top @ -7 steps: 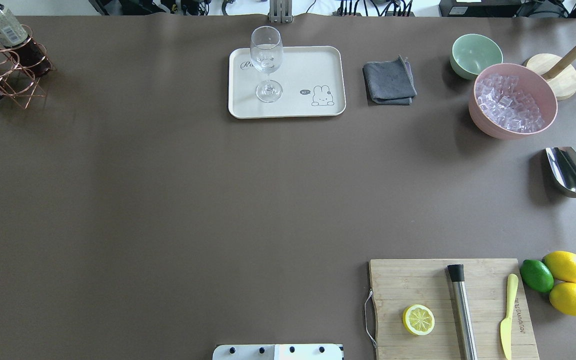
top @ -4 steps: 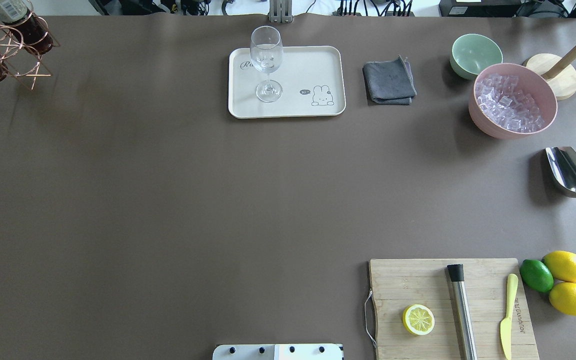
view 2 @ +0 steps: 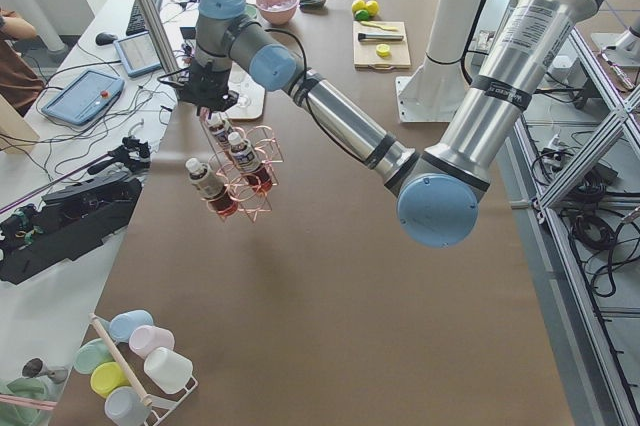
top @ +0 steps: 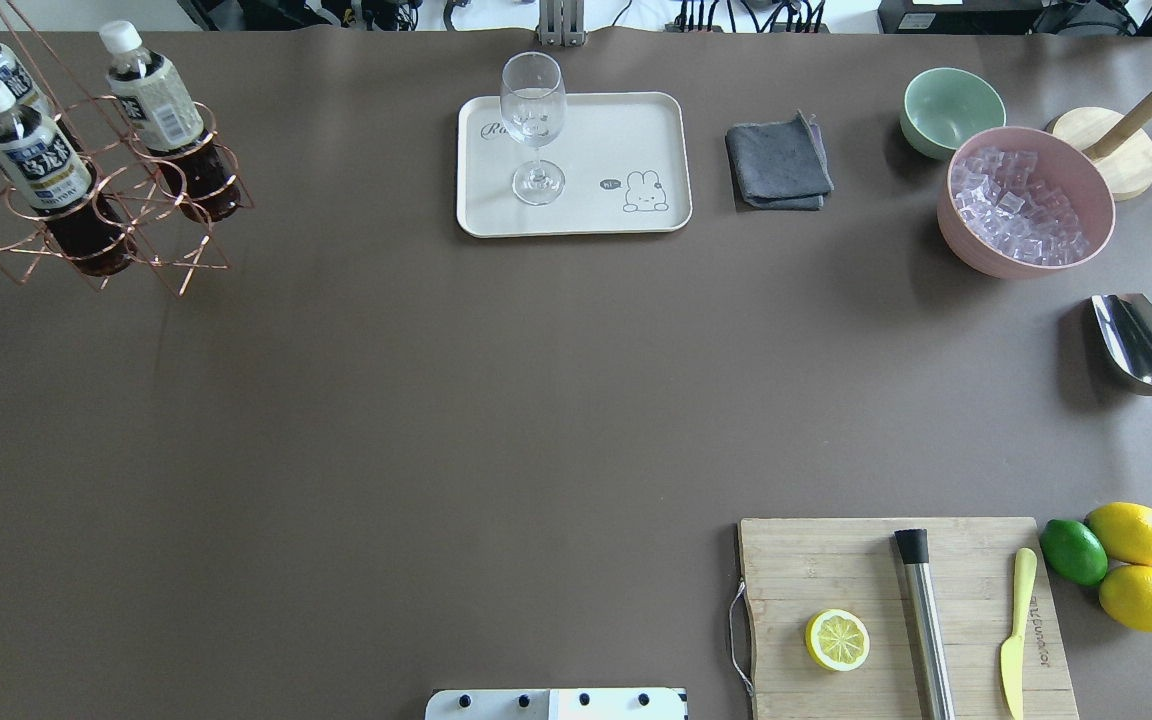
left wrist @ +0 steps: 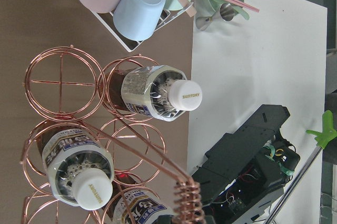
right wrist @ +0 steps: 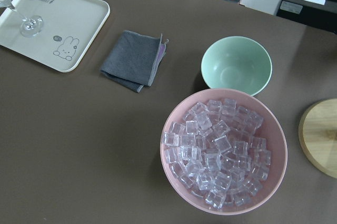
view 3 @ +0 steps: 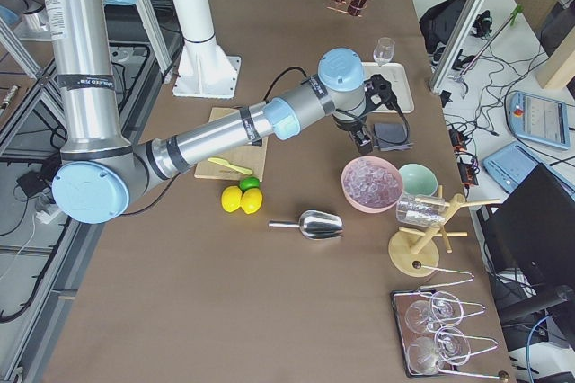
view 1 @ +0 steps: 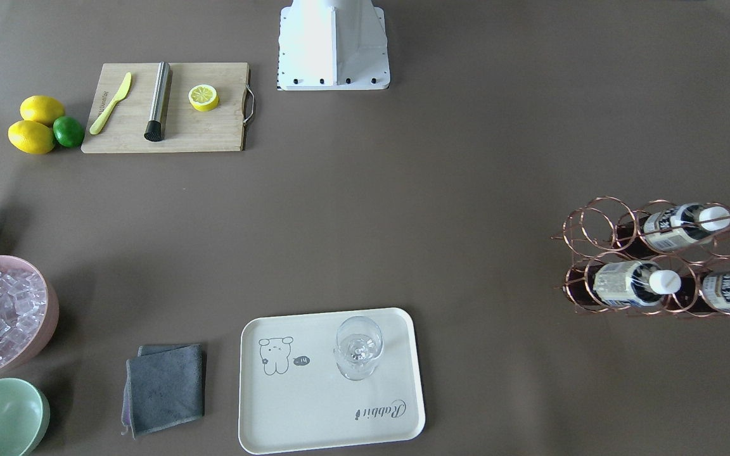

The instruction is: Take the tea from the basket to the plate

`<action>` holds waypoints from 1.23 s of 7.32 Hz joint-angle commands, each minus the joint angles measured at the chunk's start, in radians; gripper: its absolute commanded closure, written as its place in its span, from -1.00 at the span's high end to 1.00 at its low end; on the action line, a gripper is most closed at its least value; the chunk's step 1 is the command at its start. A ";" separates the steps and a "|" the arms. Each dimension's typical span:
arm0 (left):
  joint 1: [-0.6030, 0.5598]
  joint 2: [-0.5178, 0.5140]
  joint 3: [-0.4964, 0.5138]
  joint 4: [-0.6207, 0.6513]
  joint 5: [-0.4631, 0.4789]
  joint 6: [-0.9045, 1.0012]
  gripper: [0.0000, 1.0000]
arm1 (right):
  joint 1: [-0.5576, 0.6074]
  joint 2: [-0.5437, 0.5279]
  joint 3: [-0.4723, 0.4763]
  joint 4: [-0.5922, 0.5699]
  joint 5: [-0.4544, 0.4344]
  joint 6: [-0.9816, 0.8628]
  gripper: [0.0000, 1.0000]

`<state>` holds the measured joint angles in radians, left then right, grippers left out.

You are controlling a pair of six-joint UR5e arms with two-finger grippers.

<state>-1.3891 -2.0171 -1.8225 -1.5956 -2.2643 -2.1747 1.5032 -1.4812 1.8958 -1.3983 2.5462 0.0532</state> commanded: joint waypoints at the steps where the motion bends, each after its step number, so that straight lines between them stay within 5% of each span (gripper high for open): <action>1: 0.197 -0.067 -0.205 0.167 0.061 -0.163 -1.00 | -0.044 0.001 -0.061 0.357 0.006 0.005 1.00; 4: 0.367 -0.213 -0.251 0.342 0.104 -0.437 -1.00 | -0.052 0.002 -0.072 0.598 0.083 0.008 1.00; 5: 0.471 -0.254 -0.253 0.367 0.243 -0.544 -1.00 | -0.054 0.005 -0.075 0.670 0.085 0.008 1.00; 6: 0.548 -0.308 -0.256 0.425 0.328 -0.624 -1.00 | -0.054 0.005 -0.108 0.823 0.083 0.010 1.00; 9: 0.642 -0.520 -0.206 0.560 0.369 -0.744 -1.00 | -0.093 0.007 -0.120 1.176 0.092 0.020 1.00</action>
<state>-0.8143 -2.4367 -2.0665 -1.0828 -1.9401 -2.8528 1.4401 -1.4743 1.7669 -0.4176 2.6387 0.0693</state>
